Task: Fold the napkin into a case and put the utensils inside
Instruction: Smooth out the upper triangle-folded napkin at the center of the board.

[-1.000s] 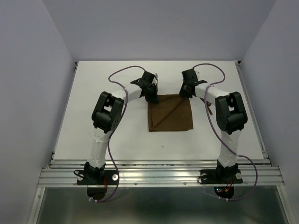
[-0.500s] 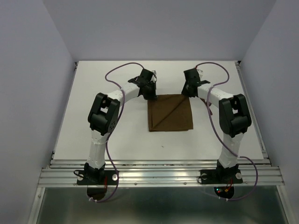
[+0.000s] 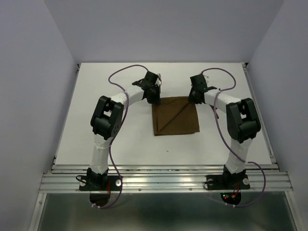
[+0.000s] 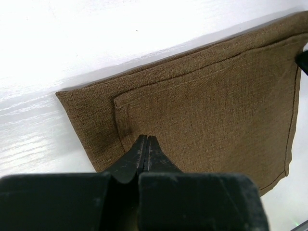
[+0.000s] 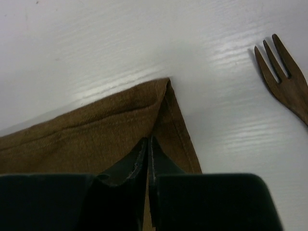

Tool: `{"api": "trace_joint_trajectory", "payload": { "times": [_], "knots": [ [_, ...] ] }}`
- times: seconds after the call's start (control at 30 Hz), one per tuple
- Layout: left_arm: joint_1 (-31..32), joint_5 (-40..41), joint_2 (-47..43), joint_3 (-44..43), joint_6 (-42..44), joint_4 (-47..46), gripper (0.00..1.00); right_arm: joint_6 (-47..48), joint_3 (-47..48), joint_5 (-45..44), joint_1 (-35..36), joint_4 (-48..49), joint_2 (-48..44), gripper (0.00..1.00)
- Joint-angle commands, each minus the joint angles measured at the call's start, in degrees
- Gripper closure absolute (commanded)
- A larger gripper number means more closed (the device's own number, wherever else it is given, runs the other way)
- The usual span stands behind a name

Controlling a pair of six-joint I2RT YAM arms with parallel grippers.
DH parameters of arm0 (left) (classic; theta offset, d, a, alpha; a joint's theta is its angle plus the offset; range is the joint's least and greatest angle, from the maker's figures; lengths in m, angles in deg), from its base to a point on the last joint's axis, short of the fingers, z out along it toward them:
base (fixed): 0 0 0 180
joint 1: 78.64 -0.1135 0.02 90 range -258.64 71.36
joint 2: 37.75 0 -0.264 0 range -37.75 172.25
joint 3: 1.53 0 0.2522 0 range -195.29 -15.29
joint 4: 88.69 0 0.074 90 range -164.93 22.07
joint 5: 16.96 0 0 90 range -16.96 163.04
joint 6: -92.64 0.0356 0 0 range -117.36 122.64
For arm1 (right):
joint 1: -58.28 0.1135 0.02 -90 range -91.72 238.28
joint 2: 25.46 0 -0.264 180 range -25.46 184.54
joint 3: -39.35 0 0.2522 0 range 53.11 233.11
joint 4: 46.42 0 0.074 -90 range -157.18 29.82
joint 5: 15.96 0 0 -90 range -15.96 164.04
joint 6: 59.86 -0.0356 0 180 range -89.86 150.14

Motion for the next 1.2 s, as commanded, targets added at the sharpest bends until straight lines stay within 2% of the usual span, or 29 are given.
{"api": "trace_joint_trajectory", "payload": {
  "times": [0.0,0.07,0.3,0.5,0.73,0.87,1.17],
  "knots": [
    [0.52,0.67,-3.1,-0.38,1.73,0.19,1.0,0.9,-2.75,4.31,-0.4,3.37,-9.55,0.91],
    [0.52,1.2,-2.22,-1.34,1.91,0.98,1.0,0.46,-4.68,7.74,1.0,2.94,-12.35,0.91],
    [0.17,2.34,1.29,-2.93,2.52,1.33,1.0,-1.47,-9.52,9.24,9.97,1.09,-16.76,0.89],
    [-0.53,2.34,2.09,-1.43,2.61,0.37,1.0,-5.52,-13.65,17.68,13.82,3.72,-17.73,0.88],
    [-1.24,1.56,3.06,-0.47,2.52,-0.16,1.0,-7.62,-15.15,21.55,19.19,6.97,-14.84,0.89],
    [-1.76,-0.37,2.62,1.37,2.0,-1.65,1.0,-10.34,-16.73,25.15,19.82,11.44,-13.78,0.88],
    [-1.85,-1.35,2.35,1.73,1.82,-2.09,1.0,-9.56,-16.3,25.6,20.96,11.55,-6.58,0.89]
  ]
}}
